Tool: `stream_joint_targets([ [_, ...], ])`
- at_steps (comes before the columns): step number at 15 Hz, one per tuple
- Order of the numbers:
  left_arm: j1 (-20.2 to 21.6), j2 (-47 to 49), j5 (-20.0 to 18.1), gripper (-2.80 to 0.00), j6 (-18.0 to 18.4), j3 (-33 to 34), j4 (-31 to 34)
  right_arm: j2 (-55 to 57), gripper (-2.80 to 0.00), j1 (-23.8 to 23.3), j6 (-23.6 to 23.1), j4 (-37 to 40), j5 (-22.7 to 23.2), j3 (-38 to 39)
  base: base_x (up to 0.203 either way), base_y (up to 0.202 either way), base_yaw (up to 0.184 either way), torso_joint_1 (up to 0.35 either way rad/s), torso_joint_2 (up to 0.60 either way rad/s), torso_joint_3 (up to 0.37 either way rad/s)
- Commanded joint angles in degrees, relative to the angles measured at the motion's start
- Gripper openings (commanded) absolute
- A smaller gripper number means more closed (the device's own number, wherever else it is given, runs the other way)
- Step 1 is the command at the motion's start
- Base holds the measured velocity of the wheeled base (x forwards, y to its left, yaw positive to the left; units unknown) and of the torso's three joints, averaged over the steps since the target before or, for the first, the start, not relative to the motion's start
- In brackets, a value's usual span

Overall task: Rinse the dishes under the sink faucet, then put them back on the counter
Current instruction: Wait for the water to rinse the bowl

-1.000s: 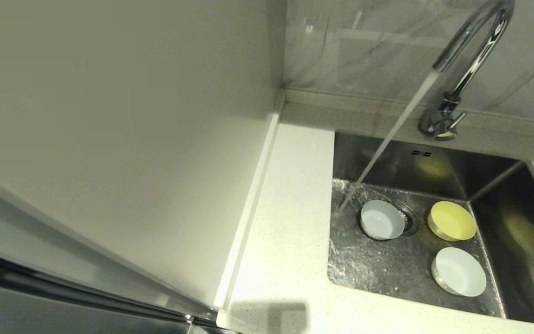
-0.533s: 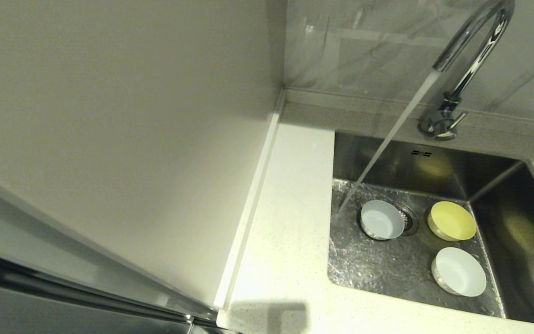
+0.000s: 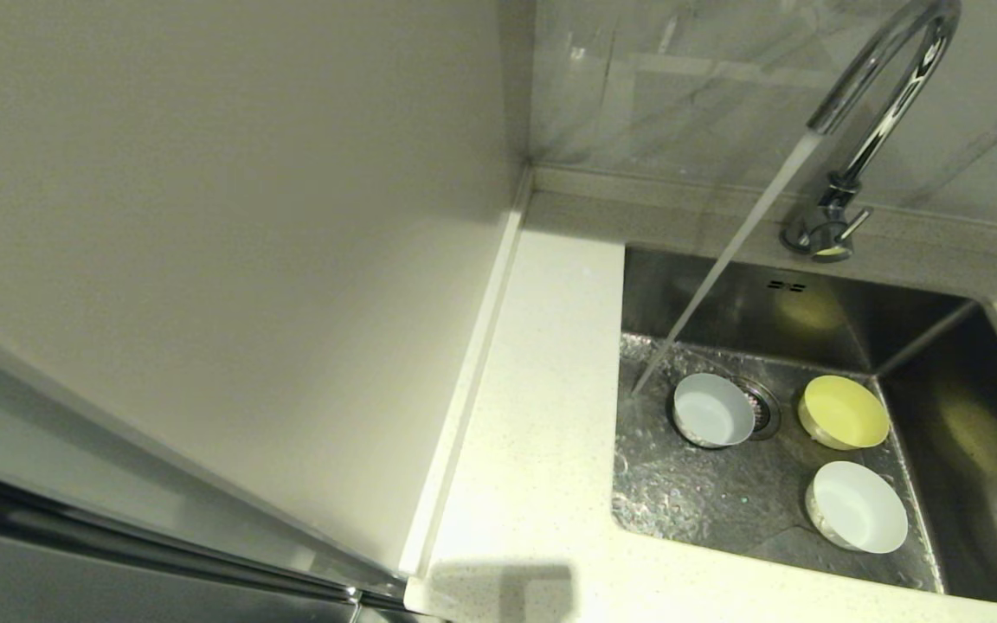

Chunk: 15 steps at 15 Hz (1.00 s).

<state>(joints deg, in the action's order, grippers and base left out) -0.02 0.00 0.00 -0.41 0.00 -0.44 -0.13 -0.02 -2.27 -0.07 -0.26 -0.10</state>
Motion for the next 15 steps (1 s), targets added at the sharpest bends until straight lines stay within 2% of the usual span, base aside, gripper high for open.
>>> stream_joint_targets([
  [1,0.02,0.0,0.0,-2.8,-0.02,0.18,0.0,0.13,-2.8,0.01,-0.02,-0.01,0.04,0.01,0.0,0.0,0.0,0.0,0.0,0.0],
  [15,-0.03,0.0,0.0,-2.8,-0.02,0.18,0.0,0.13,-2.8,0.02,-0.02,-0.01,-0.01,0.01,0.0,0.0,0.0,0.0,0.0,0.0],
])
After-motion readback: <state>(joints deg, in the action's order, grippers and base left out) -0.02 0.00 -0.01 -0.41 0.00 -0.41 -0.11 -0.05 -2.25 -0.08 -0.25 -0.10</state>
